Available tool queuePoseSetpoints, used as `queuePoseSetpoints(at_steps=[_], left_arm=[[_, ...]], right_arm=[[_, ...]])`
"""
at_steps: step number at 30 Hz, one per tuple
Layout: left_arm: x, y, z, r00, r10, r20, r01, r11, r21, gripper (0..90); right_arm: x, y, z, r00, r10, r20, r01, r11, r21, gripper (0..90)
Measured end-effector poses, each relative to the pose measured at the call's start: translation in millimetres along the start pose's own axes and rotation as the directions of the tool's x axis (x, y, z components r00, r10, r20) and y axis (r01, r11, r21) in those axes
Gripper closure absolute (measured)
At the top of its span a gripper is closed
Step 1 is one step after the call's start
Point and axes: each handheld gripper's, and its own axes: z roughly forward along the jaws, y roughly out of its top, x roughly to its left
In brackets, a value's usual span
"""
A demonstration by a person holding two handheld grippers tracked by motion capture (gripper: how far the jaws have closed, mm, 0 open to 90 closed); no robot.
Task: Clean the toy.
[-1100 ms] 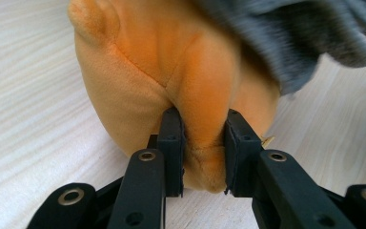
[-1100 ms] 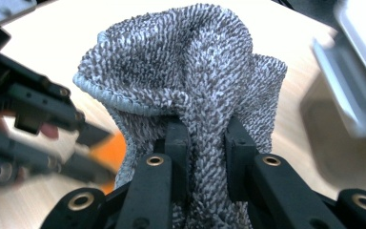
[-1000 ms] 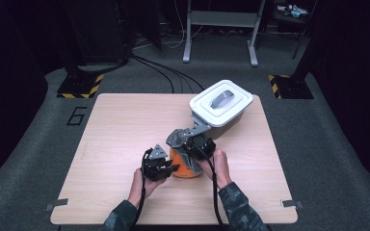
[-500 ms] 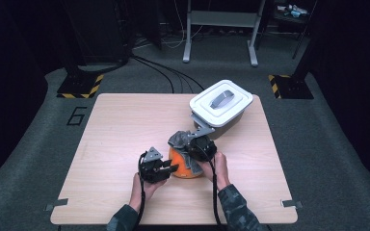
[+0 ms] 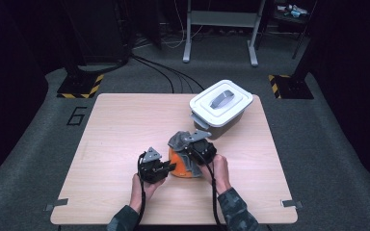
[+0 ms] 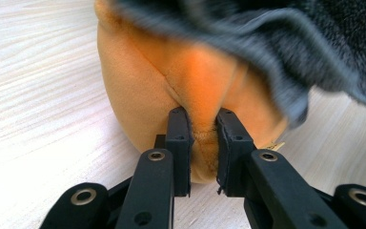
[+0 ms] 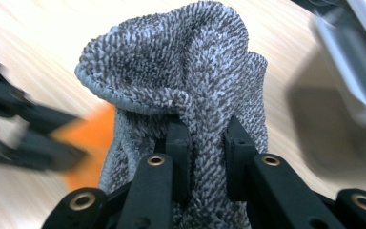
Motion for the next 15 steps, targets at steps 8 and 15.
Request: queuePoseSetpoints(at_steps=[8,15], left_arm=[[-2.4,1.0,-0.1,0.9998,0.018,0.009,-0.018,0.9997,-0.015,77.5],[2.0,5.3,1.2,0.9999,0.010,-0.003,-0.010,0.9999,0.013,77.6]], right_arm=[[-24.4,-21.0,-14.9,0.9898,0.136,-0.042,-0.137,0.991,-0.003,76.6],[13.5,10.7,0.1,0.9969,-0.003,-0.079,0.004,1.000,0.011,76.6]])
